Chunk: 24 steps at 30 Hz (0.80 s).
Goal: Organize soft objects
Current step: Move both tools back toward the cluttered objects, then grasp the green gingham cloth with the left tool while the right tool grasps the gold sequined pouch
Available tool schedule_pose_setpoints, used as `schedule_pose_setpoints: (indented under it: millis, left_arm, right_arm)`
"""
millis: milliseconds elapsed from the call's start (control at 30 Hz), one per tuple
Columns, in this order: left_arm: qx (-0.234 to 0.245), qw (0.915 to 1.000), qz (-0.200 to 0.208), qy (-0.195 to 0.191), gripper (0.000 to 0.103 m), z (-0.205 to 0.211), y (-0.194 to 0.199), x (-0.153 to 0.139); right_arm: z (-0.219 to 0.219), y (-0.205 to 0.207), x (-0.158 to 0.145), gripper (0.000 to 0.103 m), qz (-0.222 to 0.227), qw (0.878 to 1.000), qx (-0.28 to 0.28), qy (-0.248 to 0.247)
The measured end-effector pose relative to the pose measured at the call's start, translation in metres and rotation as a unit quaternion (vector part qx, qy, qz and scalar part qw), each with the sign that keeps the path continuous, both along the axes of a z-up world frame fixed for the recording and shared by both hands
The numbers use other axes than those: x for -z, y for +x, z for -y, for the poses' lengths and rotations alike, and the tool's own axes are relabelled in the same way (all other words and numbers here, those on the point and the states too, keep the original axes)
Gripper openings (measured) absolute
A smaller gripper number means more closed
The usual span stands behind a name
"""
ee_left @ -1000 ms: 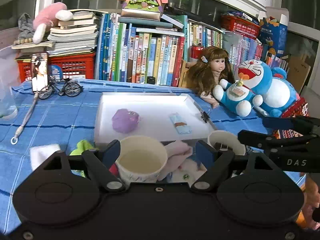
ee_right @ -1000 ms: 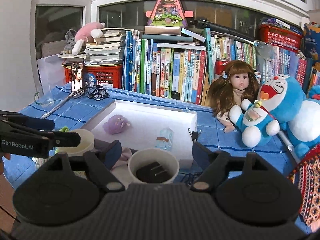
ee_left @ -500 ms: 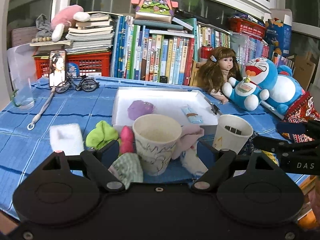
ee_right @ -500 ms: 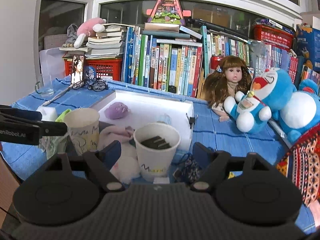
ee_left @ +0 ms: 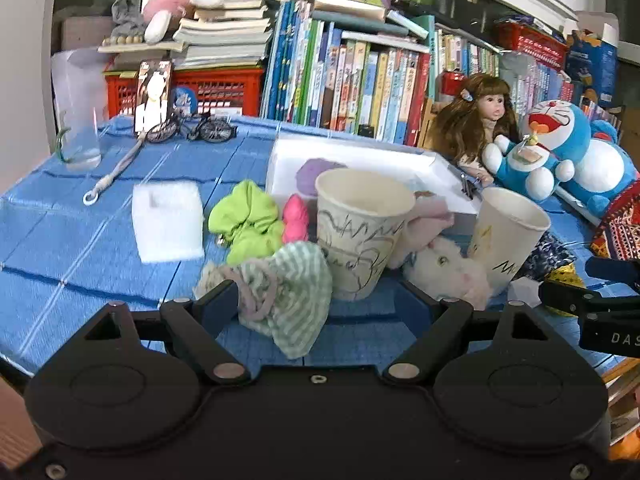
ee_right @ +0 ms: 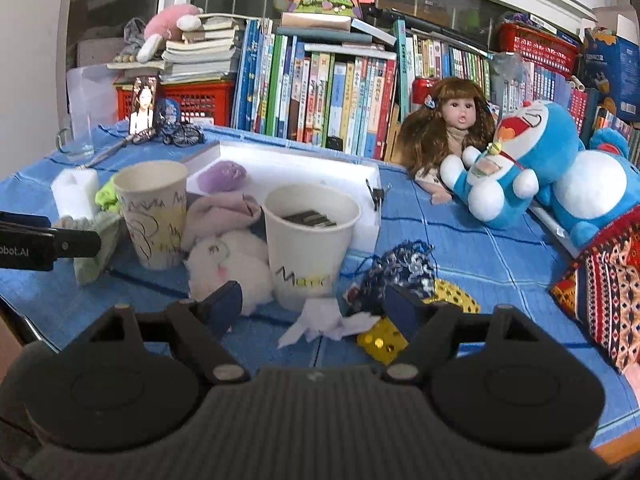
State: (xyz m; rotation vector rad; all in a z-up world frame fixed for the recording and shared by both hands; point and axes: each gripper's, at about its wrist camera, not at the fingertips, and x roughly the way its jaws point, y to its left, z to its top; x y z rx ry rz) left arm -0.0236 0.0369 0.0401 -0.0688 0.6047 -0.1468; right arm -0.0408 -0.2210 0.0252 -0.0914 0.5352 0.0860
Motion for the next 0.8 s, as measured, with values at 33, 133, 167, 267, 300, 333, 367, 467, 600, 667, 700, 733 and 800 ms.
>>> schedule_pose_setpoints:
  millis: [33, 133, 167, 267, 300, 333, 367, 467, 600, 667, 700, 733, 800]
  left_arm:
    - [-0.002, 1.0000, -0.003, -0.001, 0.084, -0.001, 0.000, 0.003]
    - [-0.007, 0.9999, -0.010, -0.002, 0.083, -0.002, 0.003, 0.011]
    - [-0.009, 0.9999, -0.012, -0.001, 0.082, -0.002, 0.004, 0.013]
    - [-0.016, 0.9998, -0.013, 0.001, 0.081, -0.004, 0.006, 0.018]
    - [-0.019, 0.9997, -0.013, 0.002, 0.081, -0.005, 0.006, 0.018]
    - [-0.022, 0.9997, -0.012, 0.002, 0.081, -0.006, 0.007, 0.019]
    - [-0.026, 0.9996, -0.011, 0.003, 0.081, -0.007, 0.008, 0.020]
    - [-0.041, 0.9991, -0.004, 0.014, 0.082, -0.009, 0.010, 0.022]
    - [-0.062, 0.9975, 0.008, 0.031, 0.087, -0.010, 0.014, 0.026]
    - [-0.071, 0.9969, 0.014, 0.031, 0.093, -0.012, 0.017, 0.028]
    - [-0.075, 0.9966, 0.017, 0.031, 0.096, -0.013, 0.018, 0.030]
    - [-0.078, 0.9963, 0.020, 0.031, 0.097, -0.014, 0.018, 0.032]
    - [-0.084, 0.9954, 0.026, 0.037, 0.100, -0.013, 0.020, 0.035]
  right_arm:
    - [0.000, 0.000, 0.003, 0.087, -0.002, 1.000, 0.003, -0.002]
    - [0.002, 0.001, 0.009, 0.087, -0.004, 1.000, 0.013, -0.008]
    - [0.004, 0.001, 0.010, 0.087, -0.004, 1.000, 0.019, -0.011]
    - [0.009, 0.003, 0.015, 0.087, -0.006, 0.999, 0.034, -0.014]
    - [0.011, 0.004, 0.016, 0.087, -0.007, 0.999, 0.039, -0.014]
    - [0.013, 0.005, 0.017, 0.087, -0.008, 0.999, 0.044, -0.014]
    - [0.016, 0.006, 0.018, 0.087, -0.008, 0.999, 0.050, -0.014]
    - [0.022, 0.010, 0.022, 0.087, -0.008, 0.997, 0.069, -0.018]
    - [0.027, 0.016, 0.031, 0.088, -0.009, 0.995, 0.095, -0.029]
    - [0.030, 0.019, 0.035, 0.089, -0.009, 0.994, 0.103, -0.035]
    - [0.031, 0.020, 0.036, 0.090, -0.009, 0.994, 0.105, -0.037]
    - [0.032, 0.021, 0.037, 0.091, -0.009, 0.993, 0.108, -0.039]
    - [0.036, 0.023, 0.039, 0.091, -0.010, 0.993, 0.113, -0.042]
